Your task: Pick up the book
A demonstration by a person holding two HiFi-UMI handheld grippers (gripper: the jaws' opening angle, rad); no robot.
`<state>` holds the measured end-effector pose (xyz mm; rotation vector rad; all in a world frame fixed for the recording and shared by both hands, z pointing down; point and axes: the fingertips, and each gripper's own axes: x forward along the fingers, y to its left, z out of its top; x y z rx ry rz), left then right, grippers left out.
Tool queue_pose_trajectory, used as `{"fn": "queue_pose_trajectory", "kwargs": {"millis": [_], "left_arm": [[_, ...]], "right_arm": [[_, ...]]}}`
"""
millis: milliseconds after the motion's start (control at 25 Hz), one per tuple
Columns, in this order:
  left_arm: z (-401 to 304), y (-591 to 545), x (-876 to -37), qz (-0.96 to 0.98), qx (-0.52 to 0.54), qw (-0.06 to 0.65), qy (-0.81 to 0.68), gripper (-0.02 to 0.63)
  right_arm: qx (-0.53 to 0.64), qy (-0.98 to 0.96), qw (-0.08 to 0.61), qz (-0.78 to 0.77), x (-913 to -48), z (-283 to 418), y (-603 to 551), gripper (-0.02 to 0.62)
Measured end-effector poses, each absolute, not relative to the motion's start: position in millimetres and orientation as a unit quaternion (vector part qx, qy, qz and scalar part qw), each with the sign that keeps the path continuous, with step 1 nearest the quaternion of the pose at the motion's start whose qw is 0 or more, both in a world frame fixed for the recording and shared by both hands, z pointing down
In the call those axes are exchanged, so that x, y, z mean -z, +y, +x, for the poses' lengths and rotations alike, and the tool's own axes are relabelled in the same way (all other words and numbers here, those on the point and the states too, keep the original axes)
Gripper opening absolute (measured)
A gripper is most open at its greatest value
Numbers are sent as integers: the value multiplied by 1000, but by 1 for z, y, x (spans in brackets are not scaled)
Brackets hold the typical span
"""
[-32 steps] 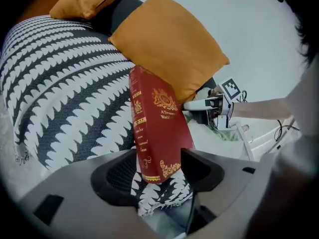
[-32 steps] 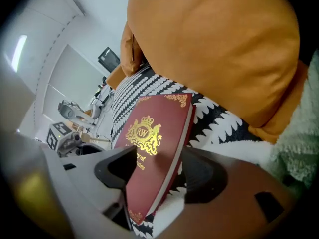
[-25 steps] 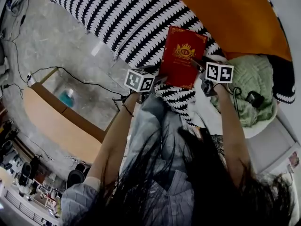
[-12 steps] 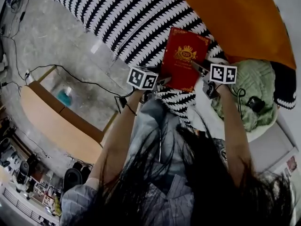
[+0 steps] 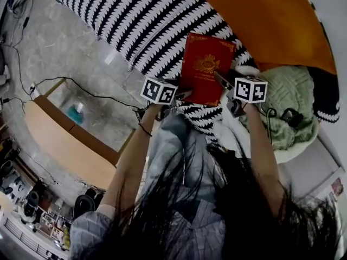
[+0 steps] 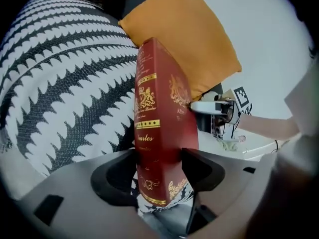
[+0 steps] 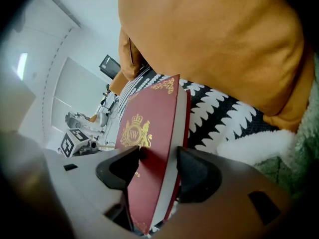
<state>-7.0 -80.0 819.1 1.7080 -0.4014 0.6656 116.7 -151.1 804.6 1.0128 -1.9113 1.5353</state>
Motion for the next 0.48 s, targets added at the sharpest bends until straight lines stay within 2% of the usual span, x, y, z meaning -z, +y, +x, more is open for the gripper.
{"fn": "queue_pose_trajectory", "kwargs": {"millis": [160,480], "left_arm": [[-14,-80,-791,740,-270,587,-185,284],[-17,-81,-717,776,-323,509,-189,284]], "right_arm": [[-570,-699,216,373,-780,113,-148,248],[-535,-726,198,384,-698,112,-135,242]]}}
